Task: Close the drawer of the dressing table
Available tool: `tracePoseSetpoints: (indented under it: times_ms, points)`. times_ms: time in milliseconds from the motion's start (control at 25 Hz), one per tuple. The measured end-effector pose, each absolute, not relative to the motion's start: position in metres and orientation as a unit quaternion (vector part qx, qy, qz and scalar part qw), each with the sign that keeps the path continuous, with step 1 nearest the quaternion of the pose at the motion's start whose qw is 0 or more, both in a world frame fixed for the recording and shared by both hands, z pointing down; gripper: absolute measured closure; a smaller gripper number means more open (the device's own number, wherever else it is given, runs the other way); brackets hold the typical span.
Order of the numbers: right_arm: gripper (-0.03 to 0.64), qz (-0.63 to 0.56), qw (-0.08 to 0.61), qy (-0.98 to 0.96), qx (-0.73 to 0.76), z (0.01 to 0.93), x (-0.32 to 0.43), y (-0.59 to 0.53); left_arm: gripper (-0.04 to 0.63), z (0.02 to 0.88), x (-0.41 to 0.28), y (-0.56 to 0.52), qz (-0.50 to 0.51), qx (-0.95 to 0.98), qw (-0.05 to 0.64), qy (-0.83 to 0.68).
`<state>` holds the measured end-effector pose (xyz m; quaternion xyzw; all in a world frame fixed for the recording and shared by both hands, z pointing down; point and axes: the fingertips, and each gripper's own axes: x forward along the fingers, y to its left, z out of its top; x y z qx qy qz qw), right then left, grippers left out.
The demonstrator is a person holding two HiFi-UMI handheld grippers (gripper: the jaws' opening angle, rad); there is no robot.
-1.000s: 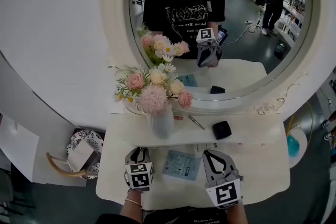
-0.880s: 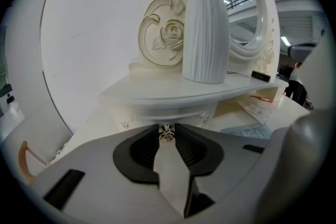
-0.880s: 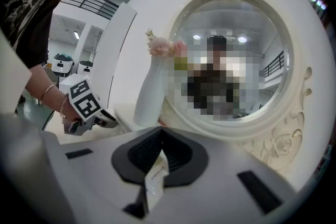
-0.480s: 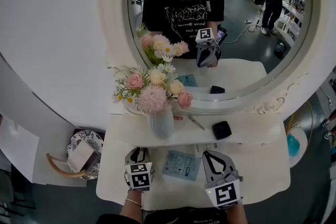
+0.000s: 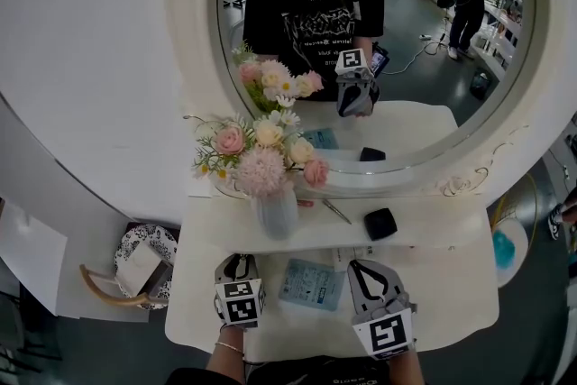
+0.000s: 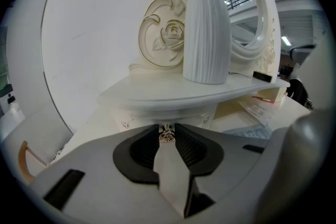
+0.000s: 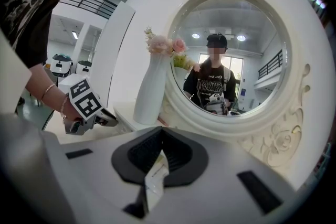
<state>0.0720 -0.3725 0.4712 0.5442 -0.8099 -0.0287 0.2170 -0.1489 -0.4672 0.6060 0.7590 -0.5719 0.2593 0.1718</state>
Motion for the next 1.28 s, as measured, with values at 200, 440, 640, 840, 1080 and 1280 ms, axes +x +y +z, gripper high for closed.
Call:
tracePoseSetpoints:
  times_ms: [200,440,640,840,1080,1280]
  points:
    - [0.606,-0.027,0.218,-0.809,0.545,0.4722,0.0727,-0.3724,0.492,0.6063,-0.1488,-0.4689,0.258,0.76,0.171,-0.572]
    - [0.606,-0.025,0.217,-0.809,0.546,0.4738,0.0733,-0.3724,0.492,0.6063,-0.1481,-0.4692,0.258,0.759,0.172,-0.572]
    - [0.606,-0.023,0.217,-0.807,0.548,0.4745,0.0751,-0.3728,0.492,0.6067,-0.1483,-0.4709,0.259,0.759,0.171,-0.573]
    - [0.606,-0.023,0.216,-0.806,0.55,0.4747,0.077,-0.3734,0.492,0.607,-0.1479,-0.4716,0.261,0.759,0.171,-0.571]
    - [0.606,-0.023,0.212,-0.806,0.552,0.4758,0.0779,-0.3741,0.492,0.6075,-0.1479,-0.4728,0.26,0.759,0.171,-0.572]
    - [0.606,-0.023,0.218,-0.806,0.55,0.4745,0.0782,-0.3734,0.492,0.6073,-0.148,-0.4725,0.259,0.759,0.171,-0.572]
